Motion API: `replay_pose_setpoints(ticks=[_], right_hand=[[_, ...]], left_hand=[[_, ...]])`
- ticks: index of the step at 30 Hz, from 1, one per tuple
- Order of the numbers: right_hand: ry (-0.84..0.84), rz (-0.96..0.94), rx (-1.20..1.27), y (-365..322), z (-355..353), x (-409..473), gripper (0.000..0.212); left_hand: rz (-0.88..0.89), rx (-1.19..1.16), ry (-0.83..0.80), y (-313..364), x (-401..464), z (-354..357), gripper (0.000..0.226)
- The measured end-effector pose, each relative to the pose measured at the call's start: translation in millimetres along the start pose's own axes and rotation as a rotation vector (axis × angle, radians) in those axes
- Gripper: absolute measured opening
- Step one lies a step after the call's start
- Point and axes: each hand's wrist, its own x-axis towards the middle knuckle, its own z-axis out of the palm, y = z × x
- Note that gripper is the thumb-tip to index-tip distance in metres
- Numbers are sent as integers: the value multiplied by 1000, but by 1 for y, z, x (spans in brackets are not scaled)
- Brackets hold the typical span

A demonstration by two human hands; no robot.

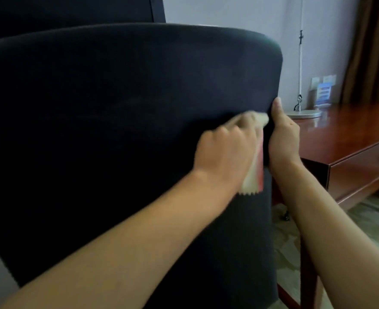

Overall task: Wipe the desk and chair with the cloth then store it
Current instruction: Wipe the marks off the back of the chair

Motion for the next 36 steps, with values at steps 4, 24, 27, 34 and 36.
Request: replay_pose_setpoints(ticks=[4,24,27,34,36], right_hand=[[-84,68,-88,-1,-8,5,34],[-384,194,-291,-16,-36,17,52],[-375,172,-274,-18,-35,13,43],[-310,105,-203,-15,-29,7,34],[-312,85,-179,-14,-31,8,36]], left_hand=[[209,-68,-286,60,-65,54,24],[572,147,-358,85,-114,85,23],[560,167,-374,62,-78,63,30],[371,389,44,33,-24,37,21],[341,264,65,52,-55,59,27]])
